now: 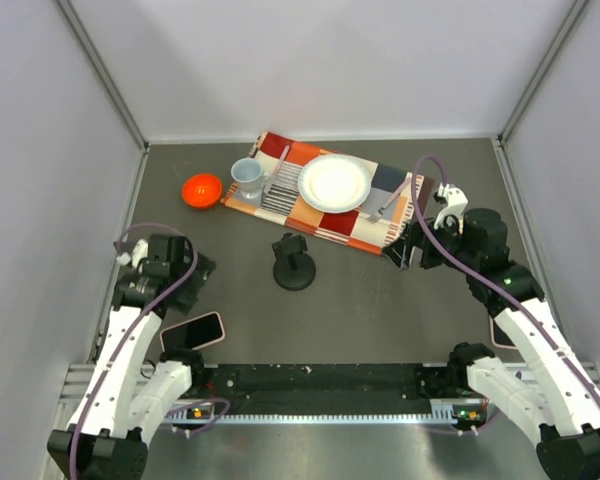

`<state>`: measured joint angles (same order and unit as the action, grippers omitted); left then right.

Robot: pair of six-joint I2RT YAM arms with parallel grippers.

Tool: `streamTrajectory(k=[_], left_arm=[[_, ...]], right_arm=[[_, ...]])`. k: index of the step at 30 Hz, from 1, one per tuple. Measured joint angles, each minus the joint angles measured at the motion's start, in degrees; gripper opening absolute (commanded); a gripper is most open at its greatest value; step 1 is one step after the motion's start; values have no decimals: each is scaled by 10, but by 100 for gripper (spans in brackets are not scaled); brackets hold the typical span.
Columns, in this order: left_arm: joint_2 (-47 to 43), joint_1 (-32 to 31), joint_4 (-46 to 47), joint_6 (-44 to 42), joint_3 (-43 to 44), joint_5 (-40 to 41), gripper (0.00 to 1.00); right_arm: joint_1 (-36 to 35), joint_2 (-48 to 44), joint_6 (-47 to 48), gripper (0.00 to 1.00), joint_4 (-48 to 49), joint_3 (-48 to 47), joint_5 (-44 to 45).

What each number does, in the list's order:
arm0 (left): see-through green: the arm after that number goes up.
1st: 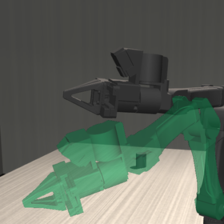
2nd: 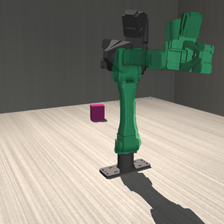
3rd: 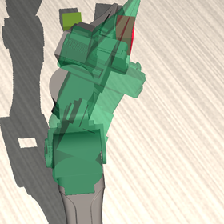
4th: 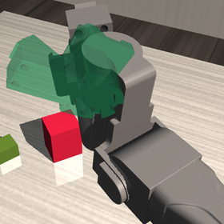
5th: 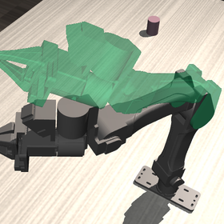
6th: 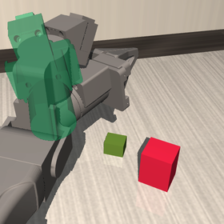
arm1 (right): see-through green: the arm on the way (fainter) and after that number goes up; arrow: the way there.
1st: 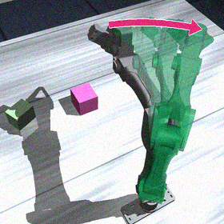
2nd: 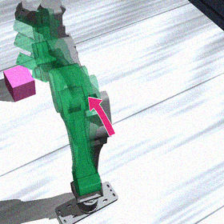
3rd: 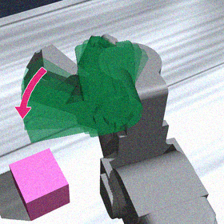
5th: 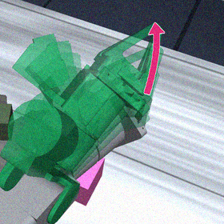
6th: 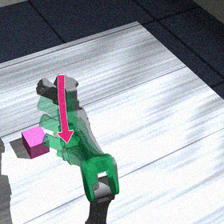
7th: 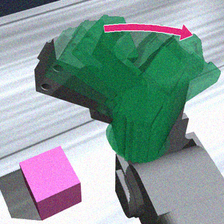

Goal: Place the phone on the phone stand

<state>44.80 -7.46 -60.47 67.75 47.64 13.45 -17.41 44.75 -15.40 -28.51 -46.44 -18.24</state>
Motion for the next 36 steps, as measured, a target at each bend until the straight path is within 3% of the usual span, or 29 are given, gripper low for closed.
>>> streamTrajectory(k=[3, 7, 9, 13, 16, 24, 36], left_arm=[[-9, 2, 89, -72, -17, -100, 94], [-89, 3, 190, -153, -29, -162, 93], [-132, 3, 226, -175, -40, -183, 92], [-157, 3, 281, -197, -75, -243, 94], [-153, 3, 294, -200, -110, -285, 95], [-174, 3, 292, -241, -128, -384, 98], [-175, 3, 301, -252, -138, -419, 96]], right_arm=[[0, 3, 9, 99, 0, 0, -17], [-12, 13, 23, 99, 8, 2, -61], [-52, 23, 25, 98, 26, 3, -61], [-166, 85, 23, 86, 91, 2, -50], [-204, 151, 17, 79, 141, -5, -45], [-209, 290, 2, 54, 260, -63, -88], [-243, 363, -7, 56, 334, -109, -131]])
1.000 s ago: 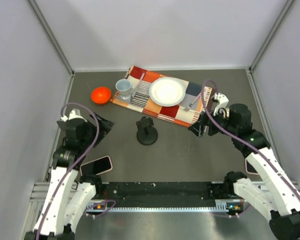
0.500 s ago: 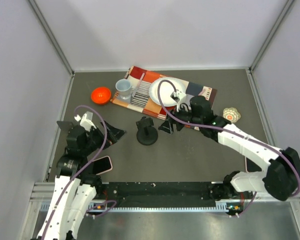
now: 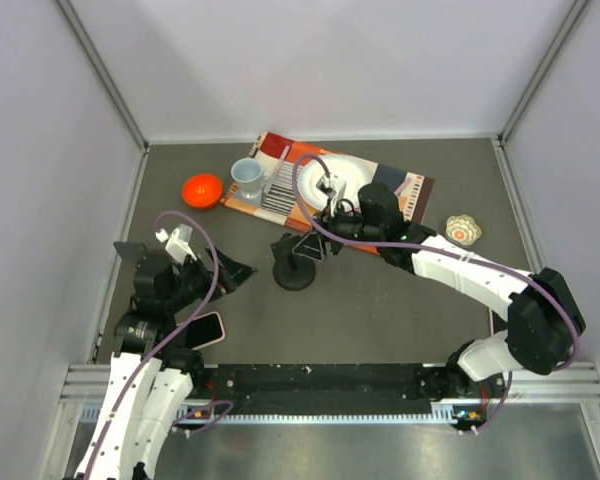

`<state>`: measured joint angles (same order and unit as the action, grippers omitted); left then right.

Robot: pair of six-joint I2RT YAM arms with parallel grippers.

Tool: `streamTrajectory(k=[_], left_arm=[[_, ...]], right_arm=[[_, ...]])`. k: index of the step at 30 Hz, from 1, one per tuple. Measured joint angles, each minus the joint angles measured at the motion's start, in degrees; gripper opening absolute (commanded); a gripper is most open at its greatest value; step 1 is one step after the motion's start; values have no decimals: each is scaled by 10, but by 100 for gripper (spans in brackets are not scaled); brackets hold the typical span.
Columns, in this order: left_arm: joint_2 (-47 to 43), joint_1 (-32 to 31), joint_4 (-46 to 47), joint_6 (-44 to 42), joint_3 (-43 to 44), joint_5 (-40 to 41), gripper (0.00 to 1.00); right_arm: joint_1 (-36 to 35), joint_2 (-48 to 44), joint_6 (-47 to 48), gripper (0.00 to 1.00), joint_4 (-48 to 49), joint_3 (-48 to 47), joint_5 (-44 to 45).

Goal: Place the phone on the phone stand

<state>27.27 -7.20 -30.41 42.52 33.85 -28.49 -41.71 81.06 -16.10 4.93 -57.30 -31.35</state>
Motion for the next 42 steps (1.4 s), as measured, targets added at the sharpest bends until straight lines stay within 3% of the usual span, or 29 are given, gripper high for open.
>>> streamTrajectory(k=[10, 13, 16, 19, 20, 21, 29, 42], left_arm=[[0, 0, -6, -15, 0, -18, 96], [4, 0, 0, -13, 0, -24, 96], [8, 0, 1, -13, 0, -28, 96], [9, 0, -2, -18, 0, -32, 96], [9, 0, -3, -21, 0, -33, 96], [9, 0, -4, -22, 0, -34, 96], [18, 0, 9, -17, -4, -42, 95], [10, 0, -7, -13, -7, -32, 98]], right_arm=[[-2, 28, 0, 52, 4, -3, 7], [-2, 31, 2, 46, 5, -3, 15], [-3, 42, 4, 35, 15, -3, 18], [-3, 58, -5, 16, 27, -10, 10], [-4, 59, -5, 3, 28, -11, 11], [-5, 59, -5, 0, 28, -11, 15], [-6, 46, 0, 0, 29, -3, 68], [37, 35, 5, 1, 61, 21, 69]])
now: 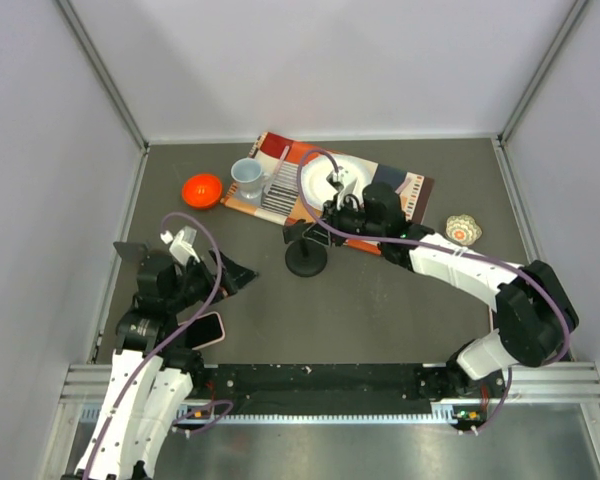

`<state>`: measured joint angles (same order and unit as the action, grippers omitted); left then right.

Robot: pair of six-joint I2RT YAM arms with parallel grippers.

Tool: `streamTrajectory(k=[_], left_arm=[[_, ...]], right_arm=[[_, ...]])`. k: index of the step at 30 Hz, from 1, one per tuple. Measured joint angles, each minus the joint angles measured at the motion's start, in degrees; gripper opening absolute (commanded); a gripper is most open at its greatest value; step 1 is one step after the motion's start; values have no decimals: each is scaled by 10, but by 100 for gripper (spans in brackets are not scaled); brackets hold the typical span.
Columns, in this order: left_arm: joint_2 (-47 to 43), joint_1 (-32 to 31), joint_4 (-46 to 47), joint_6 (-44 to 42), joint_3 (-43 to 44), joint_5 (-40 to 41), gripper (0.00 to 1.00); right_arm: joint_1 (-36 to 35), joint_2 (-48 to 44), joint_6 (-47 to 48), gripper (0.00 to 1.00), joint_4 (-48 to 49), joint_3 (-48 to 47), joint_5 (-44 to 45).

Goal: Place the phone on the phone stand

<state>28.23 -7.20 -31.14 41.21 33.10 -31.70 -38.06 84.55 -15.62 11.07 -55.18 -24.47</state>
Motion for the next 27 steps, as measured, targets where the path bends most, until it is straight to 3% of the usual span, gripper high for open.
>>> streamTrajectory(k=[1, 3, 4, 6, 7, 10, 15, 22, 27], left_arm=[[0, 0, -5, 5, 0, 10, 98], [0, 0, -26, 21, 0, 52, 98], [1, 0, -43, 35, 0, 84, 98], [7, 0, -99, 70, 8, 165, 99], [10, 0, -124, 90, 13, 203, 98], [30, 0, -217, 165, 31, 323, 98], [89, 1, -300, 241, 40, 426, 98], [237, 26, -384, 328, 107, 484, 98], [264, 88, -393, 350, 110, 451, 98]], right_arm=[[0, 0, 0, 26, 0, 0, 0], [0, 0, 1, 48, -5, -2, -1], [0, 0, 2, 67, -10, -5, -3], [0, 1, 7, 84, -19, -15, 3], [0, 1, 7, 98, -23, -20, 9], [0, -1, 5, 99, -35, -26, 26], [0, -31, 4, 99, -91, -25, 66], [0, -134, 25, 99, -158, -7, 124], [0, -181, 40, 99, -171, 16, 149]])
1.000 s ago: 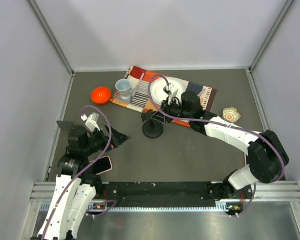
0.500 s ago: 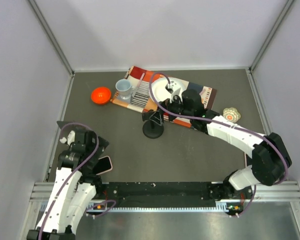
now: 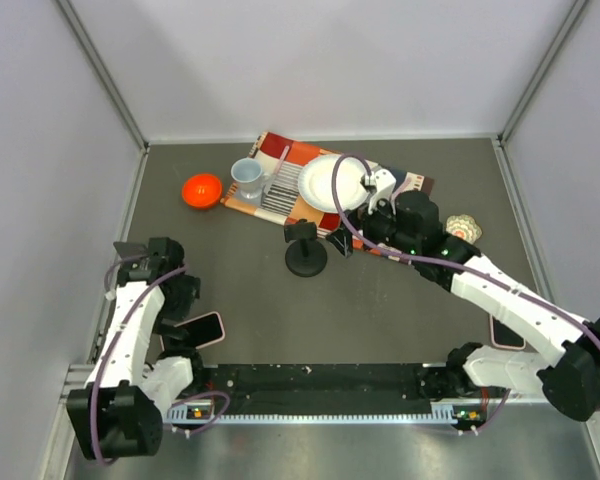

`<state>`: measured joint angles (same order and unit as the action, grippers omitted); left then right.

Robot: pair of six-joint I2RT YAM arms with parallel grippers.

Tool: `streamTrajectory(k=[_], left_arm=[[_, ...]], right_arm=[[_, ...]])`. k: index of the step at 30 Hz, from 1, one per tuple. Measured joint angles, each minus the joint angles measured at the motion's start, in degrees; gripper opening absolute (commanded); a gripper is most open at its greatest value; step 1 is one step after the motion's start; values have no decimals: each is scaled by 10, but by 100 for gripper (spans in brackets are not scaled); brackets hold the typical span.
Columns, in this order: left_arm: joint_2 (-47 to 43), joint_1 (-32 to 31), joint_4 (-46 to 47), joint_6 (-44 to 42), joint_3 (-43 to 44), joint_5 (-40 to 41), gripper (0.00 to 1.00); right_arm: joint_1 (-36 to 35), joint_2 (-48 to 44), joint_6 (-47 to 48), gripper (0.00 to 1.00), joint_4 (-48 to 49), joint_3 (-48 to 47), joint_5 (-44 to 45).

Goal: Place the phone on the phone stand

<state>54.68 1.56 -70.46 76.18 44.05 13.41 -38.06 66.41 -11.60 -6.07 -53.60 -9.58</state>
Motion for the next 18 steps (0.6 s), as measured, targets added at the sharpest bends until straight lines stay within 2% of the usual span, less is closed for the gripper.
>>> streamTrajectory(k=[6, 18], left_arm=[[23, 57, 0, 15, -23, -56, 98], [78, 75, 5, 79, -28, -98, 95]], right_arm=[[0, -37, 19, 99, -10, 44, 15], [10, -113, 61, 99, -14, 78, 31]])
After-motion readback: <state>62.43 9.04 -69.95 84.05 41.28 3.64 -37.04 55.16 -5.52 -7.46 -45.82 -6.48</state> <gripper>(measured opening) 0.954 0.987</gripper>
